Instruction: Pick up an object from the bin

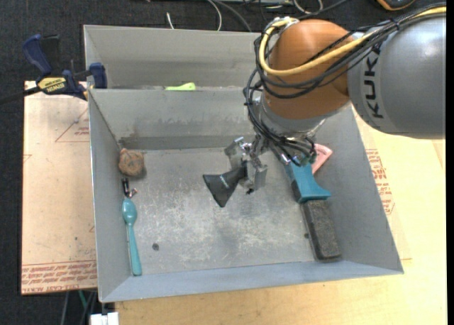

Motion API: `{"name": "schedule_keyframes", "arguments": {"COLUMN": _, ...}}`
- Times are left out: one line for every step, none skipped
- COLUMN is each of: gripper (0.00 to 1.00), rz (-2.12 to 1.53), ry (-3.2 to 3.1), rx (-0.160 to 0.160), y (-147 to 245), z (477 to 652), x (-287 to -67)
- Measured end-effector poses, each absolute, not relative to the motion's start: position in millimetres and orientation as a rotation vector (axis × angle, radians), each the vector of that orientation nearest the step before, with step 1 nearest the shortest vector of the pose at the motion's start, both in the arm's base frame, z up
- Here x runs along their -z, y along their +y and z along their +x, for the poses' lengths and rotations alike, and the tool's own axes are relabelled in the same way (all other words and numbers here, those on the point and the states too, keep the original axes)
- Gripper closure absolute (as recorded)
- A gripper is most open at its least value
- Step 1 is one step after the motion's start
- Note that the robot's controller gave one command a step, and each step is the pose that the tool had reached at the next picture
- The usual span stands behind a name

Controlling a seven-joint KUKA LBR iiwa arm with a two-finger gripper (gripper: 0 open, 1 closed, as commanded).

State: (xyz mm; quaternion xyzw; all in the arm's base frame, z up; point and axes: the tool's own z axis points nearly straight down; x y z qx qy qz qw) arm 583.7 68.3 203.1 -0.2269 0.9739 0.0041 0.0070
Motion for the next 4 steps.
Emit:
{"name": "schedule_keyframes", "arguments": {"gripper": 1.0, "rz": -0.795, "ry": 3.011, "rx": -0.009, "y": 66, "z": 605.7, "x": -183}}
{"name": "schedule_keyframes", "arguments": {"gripper": 1.0, "rz": -0.934, "ry": 2.969, "rx": -0.006, "y": 66, "z": 621.2, "x": -104}}
{"name": "schedule_keyframes", "arguments": {"gripper": 1.0, "rz": -0.942, "ry": 2.978, "rx": -0.011, "y": 69, "z": 621.7, "x": -142}}
{"name": "schedule_keyframes", "arguments": {"gripper": 1.0, "rz": -0.94, "ry": 2.977, "rx": -0.011, "y": 74, "z": 620.1, "x": -211}}
